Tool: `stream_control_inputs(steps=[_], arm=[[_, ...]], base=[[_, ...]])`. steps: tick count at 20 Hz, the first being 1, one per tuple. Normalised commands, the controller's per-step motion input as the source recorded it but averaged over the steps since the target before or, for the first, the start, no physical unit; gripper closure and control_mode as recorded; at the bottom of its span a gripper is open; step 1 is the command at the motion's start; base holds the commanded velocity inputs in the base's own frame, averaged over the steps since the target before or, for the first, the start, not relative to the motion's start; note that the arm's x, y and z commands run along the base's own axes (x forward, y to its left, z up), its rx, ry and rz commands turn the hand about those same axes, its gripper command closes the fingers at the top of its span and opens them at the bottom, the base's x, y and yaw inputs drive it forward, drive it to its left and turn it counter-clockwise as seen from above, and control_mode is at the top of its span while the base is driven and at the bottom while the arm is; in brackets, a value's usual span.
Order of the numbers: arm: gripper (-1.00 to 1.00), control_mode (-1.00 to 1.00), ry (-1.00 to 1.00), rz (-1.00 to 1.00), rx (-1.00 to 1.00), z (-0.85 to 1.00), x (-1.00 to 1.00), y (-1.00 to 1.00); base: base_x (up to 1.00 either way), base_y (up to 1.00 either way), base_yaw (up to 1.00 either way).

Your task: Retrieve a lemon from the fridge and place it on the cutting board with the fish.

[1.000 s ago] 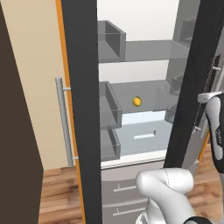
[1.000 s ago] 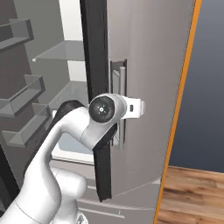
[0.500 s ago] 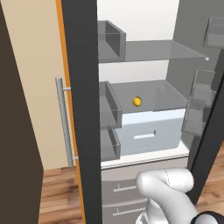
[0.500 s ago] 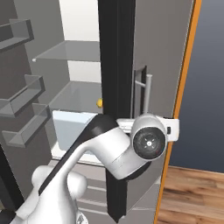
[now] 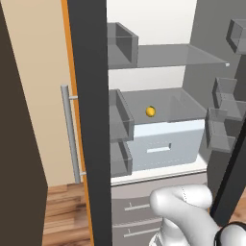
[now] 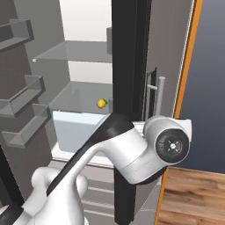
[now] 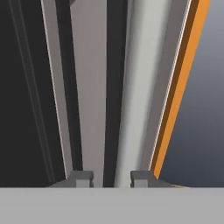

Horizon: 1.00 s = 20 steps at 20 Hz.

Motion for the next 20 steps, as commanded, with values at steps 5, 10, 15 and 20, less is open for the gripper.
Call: stream_control_inputs(steps=[5,10,15,20], arm=[[-1.00,-1.00,0.00,0.00,0.00,0.00,-0.13,-0.20],[-1.00,-1.00,0.00,-0.07,0.00,0.05,-0.48,-0.23],[-1.00,-1.00,0.00,-0.04,-0.12,0.22,-0.54,0.15],[-1.00,-1.00,0.00,-0.06,-0.19,0.20,-0.67,0.43]], base=[[0.00,0.00,0.00],[0.00,0.00,0.00],[0.00,0.00,0.00],[0.00,0.00,0.00]])
